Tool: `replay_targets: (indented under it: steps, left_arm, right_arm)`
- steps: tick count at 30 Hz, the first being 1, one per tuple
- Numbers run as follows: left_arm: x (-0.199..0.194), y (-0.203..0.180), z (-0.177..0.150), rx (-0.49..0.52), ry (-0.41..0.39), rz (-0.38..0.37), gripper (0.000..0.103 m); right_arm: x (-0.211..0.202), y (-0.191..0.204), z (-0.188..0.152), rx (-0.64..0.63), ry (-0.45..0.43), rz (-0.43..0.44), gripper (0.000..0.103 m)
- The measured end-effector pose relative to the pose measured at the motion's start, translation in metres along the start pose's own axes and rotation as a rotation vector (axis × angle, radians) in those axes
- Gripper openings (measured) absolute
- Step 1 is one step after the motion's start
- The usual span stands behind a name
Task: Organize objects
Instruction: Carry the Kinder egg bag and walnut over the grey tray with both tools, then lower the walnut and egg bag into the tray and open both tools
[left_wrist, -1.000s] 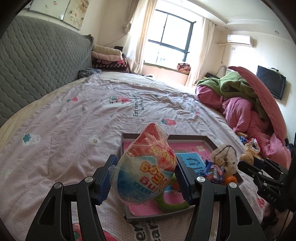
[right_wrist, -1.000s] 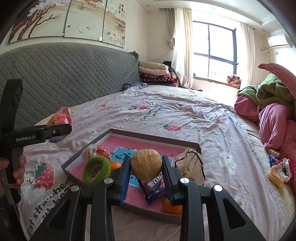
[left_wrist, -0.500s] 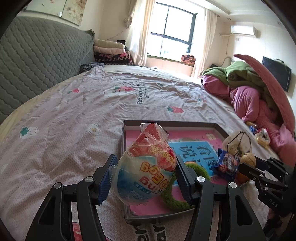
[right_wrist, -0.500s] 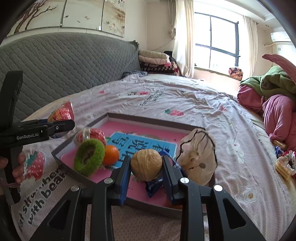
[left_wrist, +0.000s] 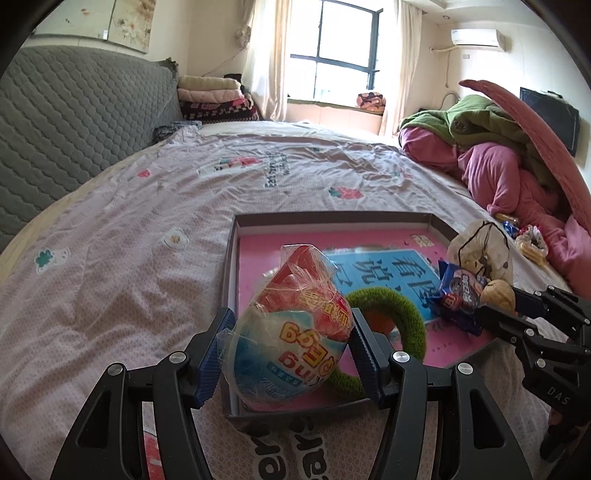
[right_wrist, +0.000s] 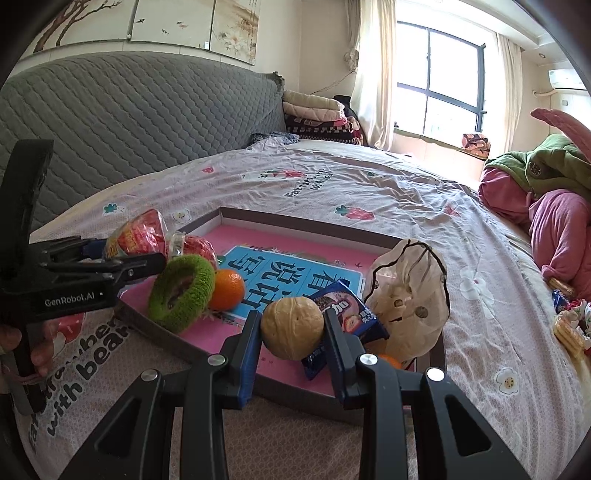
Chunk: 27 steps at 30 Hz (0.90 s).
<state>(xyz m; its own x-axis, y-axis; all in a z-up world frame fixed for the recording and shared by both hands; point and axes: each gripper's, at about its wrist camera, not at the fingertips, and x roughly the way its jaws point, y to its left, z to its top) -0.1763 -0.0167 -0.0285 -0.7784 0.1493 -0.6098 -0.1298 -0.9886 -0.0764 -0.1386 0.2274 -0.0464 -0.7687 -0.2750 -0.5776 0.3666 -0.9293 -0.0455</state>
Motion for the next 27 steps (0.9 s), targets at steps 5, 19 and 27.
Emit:
replay_targets:
  steps: [5,19,27]
  left_arm:
    - [0.004,-0.003,-0.003,0.002,0.013,-0.007,0.063]
    - [0.011,-0.003,-0.008,-0.007,0.041,0.004,0.063]
    - [0.016,-0.001,-0.009,-0.007,0.052,0.011,0.063]
  right_arm:
    - [-0.001,-0.004,-0.004,0.015,0.001,-0.008,0.033]
    - [0.000,-0.019,-0.011,0.066,0.025,-0.019,0.033]
    - [0.001,-0.019,-0.011,0.063,0.039,-0.005,0.033]
